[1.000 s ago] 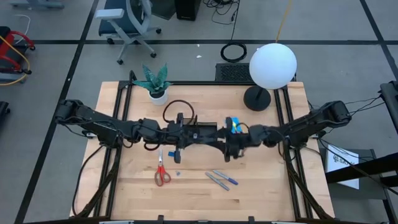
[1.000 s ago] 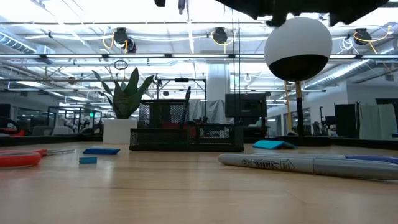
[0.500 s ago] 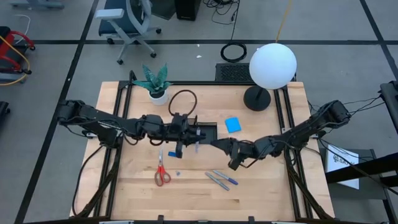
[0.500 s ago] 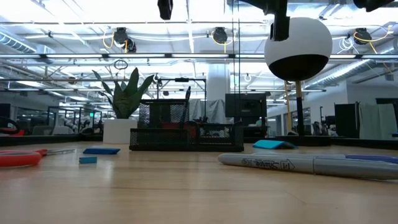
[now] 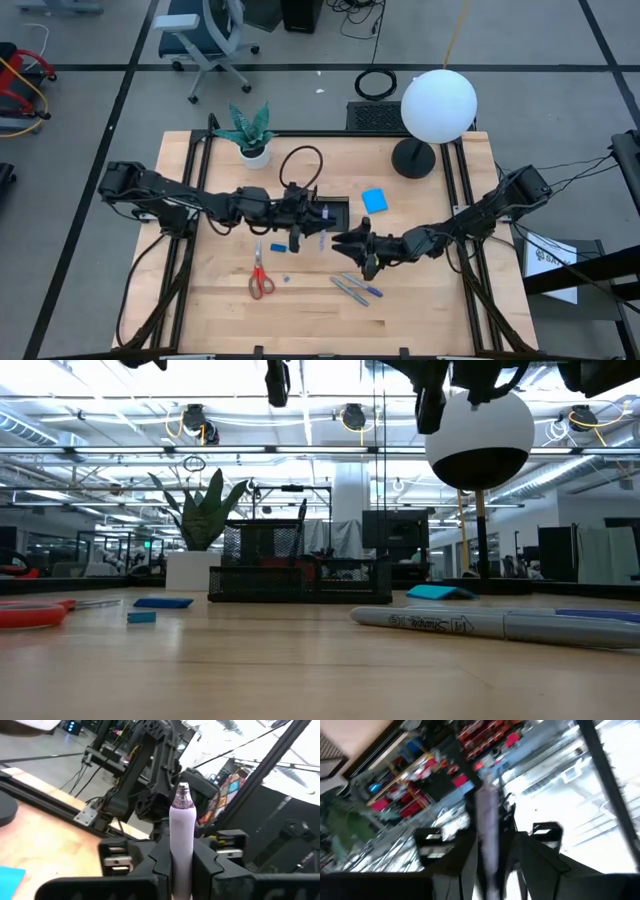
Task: Pick and place office supplies into organizer
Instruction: Put the purple pen into the black desk organizer
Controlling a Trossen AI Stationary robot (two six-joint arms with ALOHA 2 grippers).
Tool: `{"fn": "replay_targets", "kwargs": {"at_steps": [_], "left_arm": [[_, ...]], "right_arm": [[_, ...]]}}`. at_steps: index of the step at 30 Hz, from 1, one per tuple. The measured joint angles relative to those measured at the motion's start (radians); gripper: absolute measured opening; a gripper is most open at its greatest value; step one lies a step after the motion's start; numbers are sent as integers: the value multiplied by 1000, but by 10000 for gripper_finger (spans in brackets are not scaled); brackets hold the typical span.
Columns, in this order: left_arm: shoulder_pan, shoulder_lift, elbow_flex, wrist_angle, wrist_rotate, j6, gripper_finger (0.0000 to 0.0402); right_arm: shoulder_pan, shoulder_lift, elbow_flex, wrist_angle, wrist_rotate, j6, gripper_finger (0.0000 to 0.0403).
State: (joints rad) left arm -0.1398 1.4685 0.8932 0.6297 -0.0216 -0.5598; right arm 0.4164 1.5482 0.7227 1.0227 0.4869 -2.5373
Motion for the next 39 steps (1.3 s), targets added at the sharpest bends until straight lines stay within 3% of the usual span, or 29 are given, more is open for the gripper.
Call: {"fn": "replay_targets", "kwargs": {"at_steps": [3,16,28,32,36,39], "left_arm": [[2,10,0,12,-15,2,38],[8,51,15,74,-5,1,38],[8,162,126,81,60,14,38],[8,182,145,76,73,14,39],[11,183,145,71,58,-1,38],[11,183,145,66,53,-3,38]], "right_arm": [[-2,0,0,-2,-45,18,130],[-29,0,0,-12,-51,30,130],[-38,0,1,-28,-85,74,129],[-35,0,2,-25,-42,108,100],[-33,-1,3,-21,-10,181,31],[-33,-1,3,-24,4,199,23]]}}
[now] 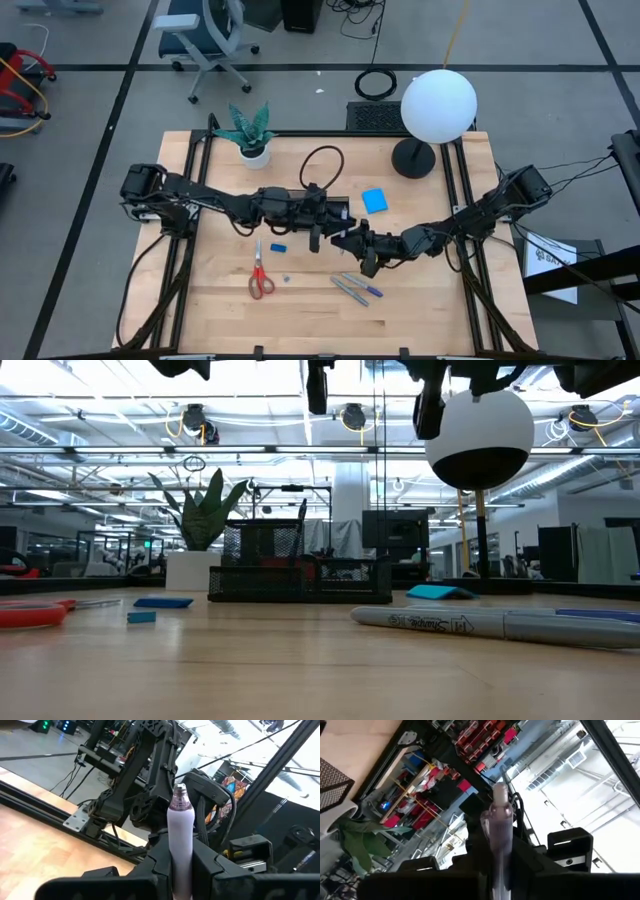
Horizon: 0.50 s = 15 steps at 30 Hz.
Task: Pick and place office supplies into organizer
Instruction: Put the purple pen into the black desk organizer
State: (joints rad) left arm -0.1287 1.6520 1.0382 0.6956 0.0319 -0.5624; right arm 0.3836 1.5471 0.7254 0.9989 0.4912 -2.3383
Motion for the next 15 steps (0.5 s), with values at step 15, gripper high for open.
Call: {"fn": "replay_targets", "kwargs": {"at_steps": [15], "left_arm": [[19,-18,0,-52,24,123,171]], "right_arm": [[56,0,1,41,97,221,23]]}}
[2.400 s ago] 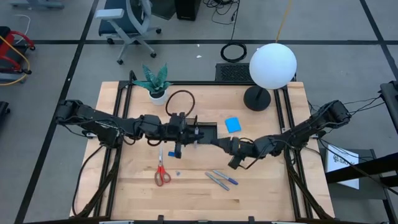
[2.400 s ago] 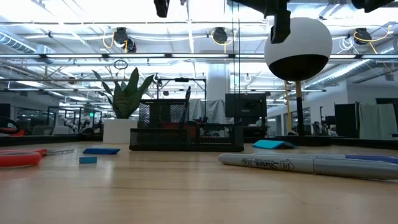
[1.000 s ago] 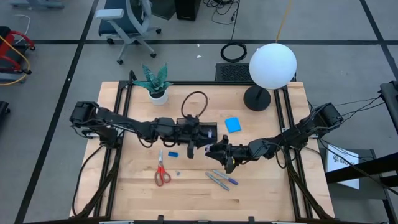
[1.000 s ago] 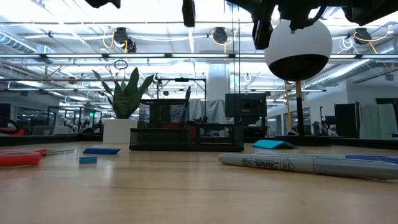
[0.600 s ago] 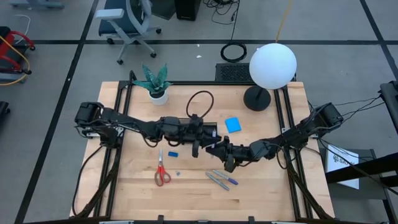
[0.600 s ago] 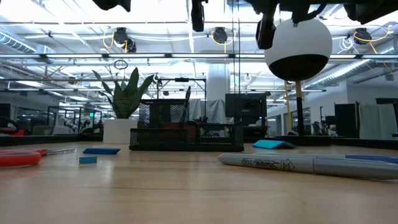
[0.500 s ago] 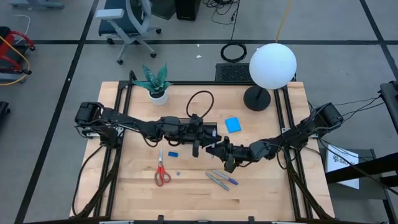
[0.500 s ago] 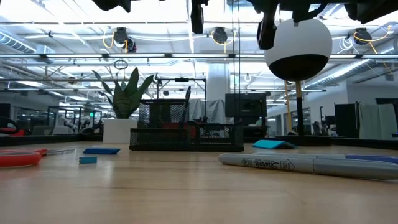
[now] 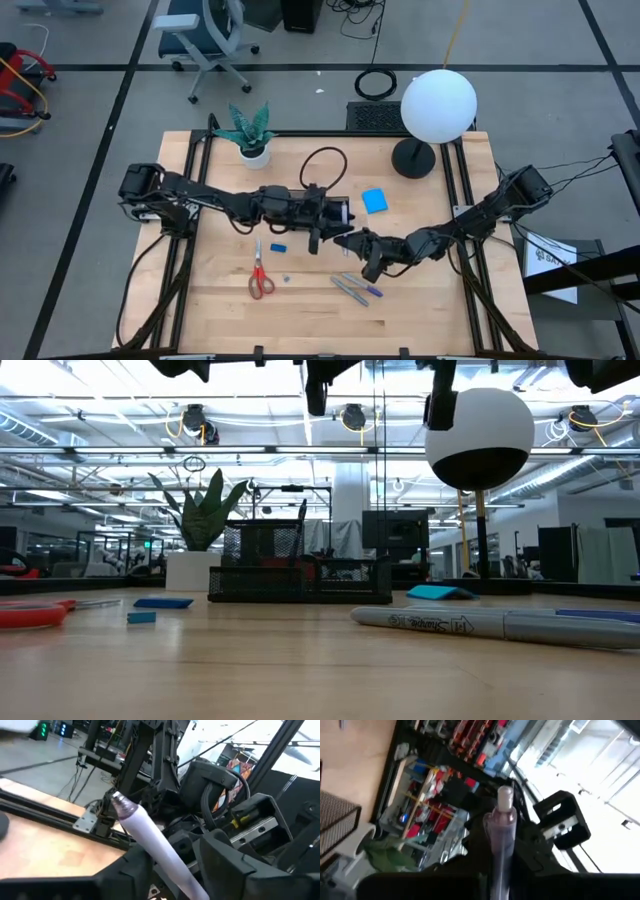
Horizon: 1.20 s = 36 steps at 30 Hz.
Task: Pick and place office supplies into organizer
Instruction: Put the purple pen into the black desk organizer
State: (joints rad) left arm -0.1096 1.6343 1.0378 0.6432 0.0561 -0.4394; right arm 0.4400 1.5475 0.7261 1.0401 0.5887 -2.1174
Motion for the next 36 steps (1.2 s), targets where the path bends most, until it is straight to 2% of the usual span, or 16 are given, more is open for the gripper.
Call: {"fn": "replay_targets", "kwargs": {"at_steps": [4,10,14,18,21,24,27,31,34,36], "left_arm": [[6,-53,-2,-68,-33,105,192],[-33,-136,-2,-228,-280,306,193],[-64,-180,0,-290,-403,371,184],[-111,-196,0,-327,-460,432,171],[-154,-202,0,-322,-545,508,160],[-200,-231,0,-404,-641,568,149],[-229,-259,-1,-521,-727,570,140],[-256,-320,2,-621,-815,552,129],[-281,-359,-1,-715,-826,532,124],[-296,-377,-1,-762,-837,523,121]], "right_arm": [[0,0,0,44,50,66,23],[-23,-1,0,121,73,256,23],[-67,4,-4,140,84,365,22],[-133,-9,-4,148,82,616,22],[-186,-17,-3,111,70,812,22],[-231,-40,17,8,66,1013,22],[-272,-71,70,-190,19,1246,22],[-330,-96,174,-497,-118,1555,22],[-373,-97,265,-697,-258,1739,22],[-396,-88,305,-759,-352,1818,22]]}}
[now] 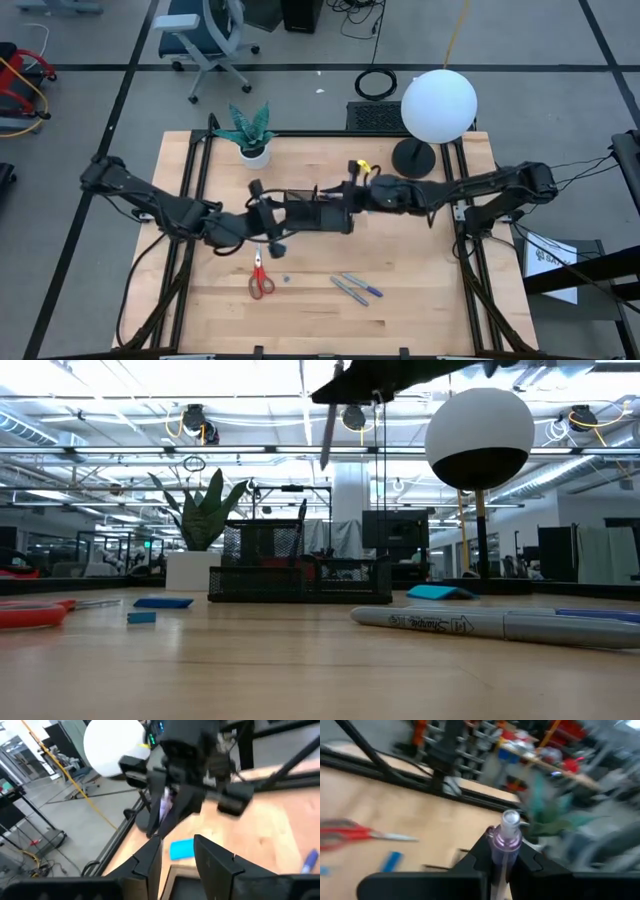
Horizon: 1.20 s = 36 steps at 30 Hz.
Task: Pick and place office supplies into organizer
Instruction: Put the purple pen into the black desk organizer
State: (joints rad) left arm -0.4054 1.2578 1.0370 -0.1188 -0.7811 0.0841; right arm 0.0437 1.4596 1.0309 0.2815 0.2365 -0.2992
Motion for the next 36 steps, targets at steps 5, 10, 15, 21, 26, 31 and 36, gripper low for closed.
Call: {"fn": "replay_targets", "kwargs": {"at_steps": [5,10,15,21,26,31,36], "left_arm": [[-39,-36,0,-101,-80,-23,118],[-58,-81,0,-210,-146,-54,117],[-60,-159,-49,-277,-201,-113,117],[-36,-314,-227,-130,-215,-77,117],[9,-468,-424,192,-17,107,117],[74,-562,-573,518,256,207,117],[130,-586,-607,546,310,169,117]], "right_arm": [[-29,2,10,-7,-142,95,22],[-73,2,10,-46,-245,154,22],[-103,2,10,-85,-314,169,22],[-109,2,10,-110,-345,155,22],[-111,2,10,-106,-346,99,22],[-127,11,8,-56,-346,69,22],[-161,87,-13,60,-417,85,22]]}}
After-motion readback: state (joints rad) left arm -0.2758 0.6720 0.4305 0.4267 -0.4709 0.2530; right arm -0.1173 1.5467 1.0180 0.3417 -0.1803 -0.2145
